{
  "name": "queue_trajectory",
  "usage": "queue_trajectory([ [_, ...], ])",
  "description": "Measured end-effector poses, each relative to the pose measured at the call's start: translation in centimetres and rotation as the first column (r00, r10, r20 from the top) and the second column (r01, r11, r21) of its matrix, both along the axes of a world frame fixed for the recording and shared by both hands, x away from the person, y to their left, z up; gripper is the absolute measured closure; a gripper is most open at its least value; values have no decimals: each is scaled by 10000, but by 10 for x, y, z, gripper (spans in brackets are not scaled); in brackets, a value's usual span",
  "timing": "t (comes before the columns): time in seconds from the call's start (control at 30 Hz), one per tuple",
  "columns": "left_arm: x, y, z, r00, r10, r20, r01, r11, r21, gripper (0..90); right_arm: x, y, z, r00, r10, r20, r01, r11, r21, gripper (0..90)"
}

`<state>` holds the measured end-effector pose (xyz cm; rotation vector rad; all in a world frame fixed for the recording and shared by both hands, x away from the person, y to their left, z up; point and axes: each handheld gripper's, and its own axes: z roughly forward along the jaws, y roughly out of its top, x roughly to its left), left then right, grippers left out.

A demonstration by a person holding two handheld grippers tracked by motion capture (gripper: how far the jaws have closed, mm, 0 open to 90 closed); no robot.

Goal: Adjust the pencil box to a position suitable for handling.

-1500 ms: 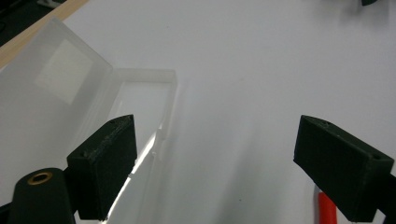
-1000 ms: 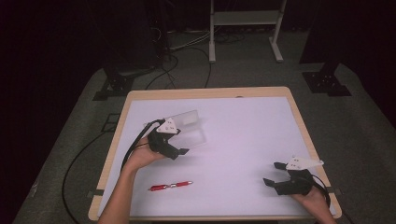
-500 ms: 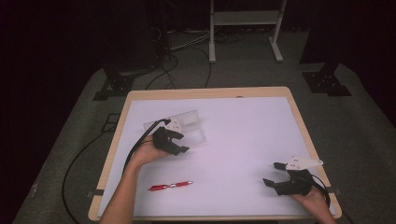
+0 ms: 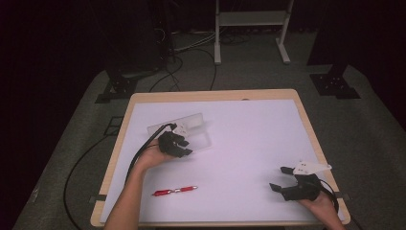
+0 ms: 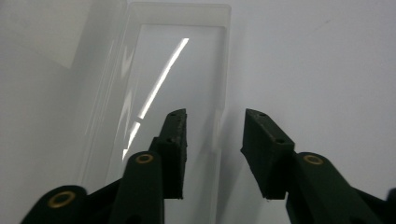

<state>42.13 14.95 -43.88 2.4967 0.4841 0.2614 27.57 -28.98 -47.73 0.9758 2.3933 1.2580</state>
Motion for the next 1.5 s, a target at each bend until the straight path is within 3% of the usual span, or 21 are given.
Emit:
queue_trajectory([
  [0.23,2,1,-6,9999,40,-164,-33,9991,422,690,0,0,0,10000,-14,21,14,10000,13,193],
  [0.6,2,1,-8,9993,-269,-259,286,9972,688,845,0,-1,1,10000,-15,57,15,10000,33,193],
  [1.0,-2,-2,-8,9986,-531,13,528,9945,901,870,0,-1,0,10000,-24,45,23,10000,7,192],
  [1.13,-4,-3,-2,9983,-541,223,524,9960,718,870,0,0,0,10000,-19,35,19,10000,-19,192],
  [1.33,-14,-13,9,9938,-904,643,848,9928,845,869,0,0,0,10000,-27,17,27,10000,-17,192],
  [1.5,-21,-25,14,9893,-1267,724,1199,9885,924,866,0,-1,0,10000,-51,36,51,10000,5,192],
])
